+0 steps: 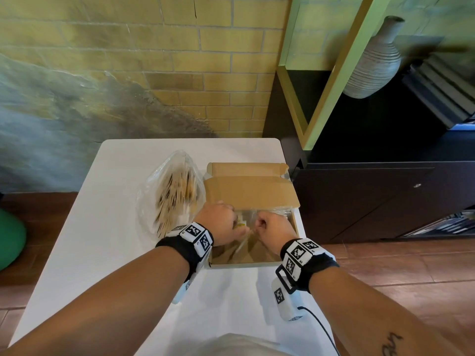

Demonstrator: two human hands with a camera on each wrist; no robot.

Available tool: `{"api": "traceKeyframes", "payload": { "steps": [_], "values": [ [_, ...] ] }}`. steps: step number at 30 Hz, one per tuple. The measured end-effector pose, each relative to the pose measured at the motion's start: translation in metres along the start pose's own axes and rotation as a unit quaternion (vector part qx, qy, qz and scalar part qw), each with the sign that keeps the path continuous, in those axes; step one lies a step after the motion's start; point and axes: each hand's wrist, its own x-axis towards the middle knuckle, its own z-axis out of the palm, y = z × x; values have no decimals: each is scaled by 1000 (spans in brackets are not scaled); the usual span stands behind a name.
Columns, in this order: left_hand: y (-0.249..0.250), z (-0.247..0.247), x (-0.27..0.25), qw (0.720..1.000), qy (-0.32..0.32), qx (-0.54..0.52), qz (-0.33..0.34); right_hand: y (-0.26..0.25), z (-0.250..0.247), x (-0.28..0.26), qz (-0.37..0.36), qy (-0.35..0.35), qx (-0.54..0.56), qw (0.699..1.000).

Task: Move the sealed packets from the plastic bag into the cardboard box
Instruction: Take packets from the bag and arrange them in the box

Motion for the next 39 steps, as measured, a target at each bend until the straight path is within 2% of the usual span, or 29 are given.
{"api": "traceKeyframes", "payload": {
  "steps": [3, 8, 15, 19, 21, 24, 27, 32, 39],
  "values": [
    [3, 0, -1, 1000, 10, -19, 2, 2, 2, -1, 11, -6, -1, 1000],
    [1, 4, 3, 999, -15, 44, -12, 2, 5, -2, 25, -3, 14, 1000],
    [-3, -2, 0, 998, 47, 27, -30, 6, 0, -3, 46, 14, 42, 998],
    [-1, 1, -5, 995, 102, 4, -1, 10, -6, -7, 65, -1, 13, 998],
    [6, 6, -8, 997, 76, 1, 25, 9, -8, -10, 73, -36, -29, 996],
    [19, 14, -12, 997, -36, 41, 49, 11, -7, -10, 86, -69, -62, 992],
    [22, 22, -11, 991, -109, 80, 18, 12, -5, -8, 95, -88, -98, 987],
    [11, 32, -6, 990, -114, 62, -49, 19, -3, -3, 126, -66, -107, 984],
    [6, 29, -5, 991, -103, 61, -61, 19, -1, -1, 110, -58, -135, 983]
  ]
}}
